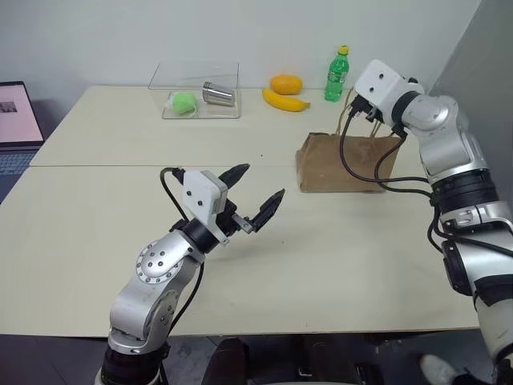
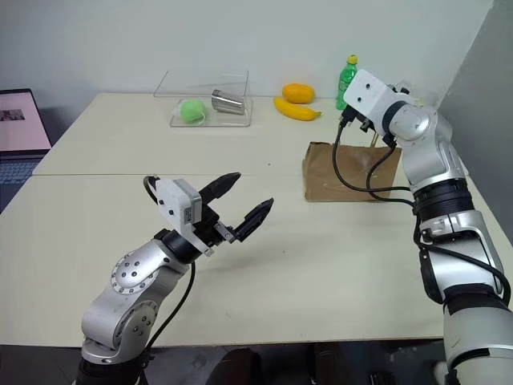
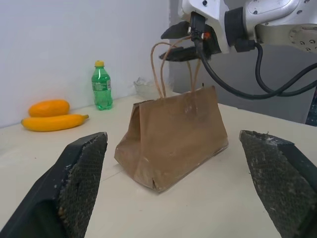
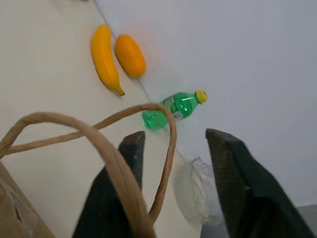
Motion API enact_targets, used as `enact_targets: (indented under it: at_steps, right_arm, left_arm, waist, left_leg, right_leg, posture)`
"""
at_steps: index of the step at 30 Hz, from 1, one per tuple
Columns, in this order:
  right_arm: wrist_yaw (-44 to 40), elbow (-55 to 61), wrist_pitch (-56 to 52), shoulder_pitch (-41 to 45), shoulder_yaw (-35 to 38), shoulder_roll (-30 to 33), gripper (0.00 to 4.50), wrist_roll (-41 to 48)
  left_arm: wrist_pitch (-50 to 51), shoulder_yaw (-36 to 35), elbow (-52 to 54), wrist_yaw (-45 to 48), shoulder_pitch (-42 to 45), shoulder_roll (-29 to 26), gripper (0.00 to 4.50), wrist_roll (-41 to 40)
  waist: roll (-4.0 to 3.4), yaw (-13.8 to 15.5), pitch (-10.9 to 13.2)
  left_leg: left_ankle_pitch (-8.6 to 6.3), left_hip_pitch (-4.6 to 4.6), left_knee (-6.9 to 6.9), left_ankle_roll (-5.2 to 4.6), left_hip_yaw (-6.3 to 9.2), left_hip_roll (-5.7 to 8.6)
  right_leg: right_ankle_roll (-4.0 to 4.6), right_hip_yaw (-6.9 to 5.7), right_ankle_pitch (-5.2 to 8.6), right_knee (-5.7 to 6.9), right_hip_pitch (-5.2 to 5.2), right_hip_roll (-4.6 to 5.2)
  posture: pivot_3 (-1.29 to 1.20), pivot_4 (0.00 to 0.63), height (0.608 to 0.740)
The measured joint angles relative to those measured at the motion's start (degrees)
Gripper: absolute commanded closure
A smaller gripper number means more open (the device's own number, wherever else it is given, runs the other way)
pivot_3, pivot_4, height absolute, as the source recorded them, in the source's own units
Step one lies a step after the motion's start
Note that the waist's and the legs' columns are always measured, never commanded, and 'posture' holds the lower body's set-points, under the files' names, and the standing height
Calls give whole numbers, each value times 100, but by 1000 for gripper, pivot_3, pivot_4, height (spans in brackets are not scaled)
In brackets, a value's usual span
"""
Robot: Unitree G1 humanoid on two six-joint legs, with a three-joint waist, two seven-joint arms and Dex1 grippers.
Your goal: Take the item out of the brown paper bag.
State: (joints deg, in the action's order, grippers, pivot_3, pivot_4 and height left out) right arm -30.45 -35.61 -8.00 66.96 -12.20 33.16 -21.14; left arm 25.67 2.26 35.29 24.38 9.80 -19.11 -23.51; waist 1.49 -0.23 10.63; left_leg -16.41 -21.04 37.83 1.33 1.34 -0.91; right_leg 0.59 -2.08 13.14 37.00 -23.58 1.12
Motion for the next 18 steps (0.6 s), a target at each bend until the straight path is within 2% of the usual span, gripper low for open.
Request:
enact_targets:
  at_steps: [2, 3, 18]
  right_arm:
    - [0, -128, 62, 89, -39, -10, 4290, -7]
    - [1, -191, 105, 127, -42, -18, 4449, -9]
    - [-59, -642, 531, 790, -142, -192, 4449, -9]
  left_arm:
    - [0, -1, 0, 1, 0, -3, 0, 0]
    - [0, -1, 0, 2, 0, -4, 0, 1]
    - [46, -58, 20, -105, -67, -25, 0, -65]
  waist:
    - [-1, 0, 0]
    - [-1, 0, 1]
    - [-17, -10, 11]
  left_leg:
    - [0, 0, 0, 0, 0, 1]
    - [0, 0, 0, 0, 0, 0]
    - [0, -17, 0, 0, -2, -3]
  right_leg:
    - [0, 1, 0, 0, 0, 0]
    - [0, 1, 0, 0, 0, 0]
    - [20, 11, -12, 7, -25, 1]
  posture:
    - [0, 150, 740]
    - [0, 150, 740]
    - [0, 150, 740]
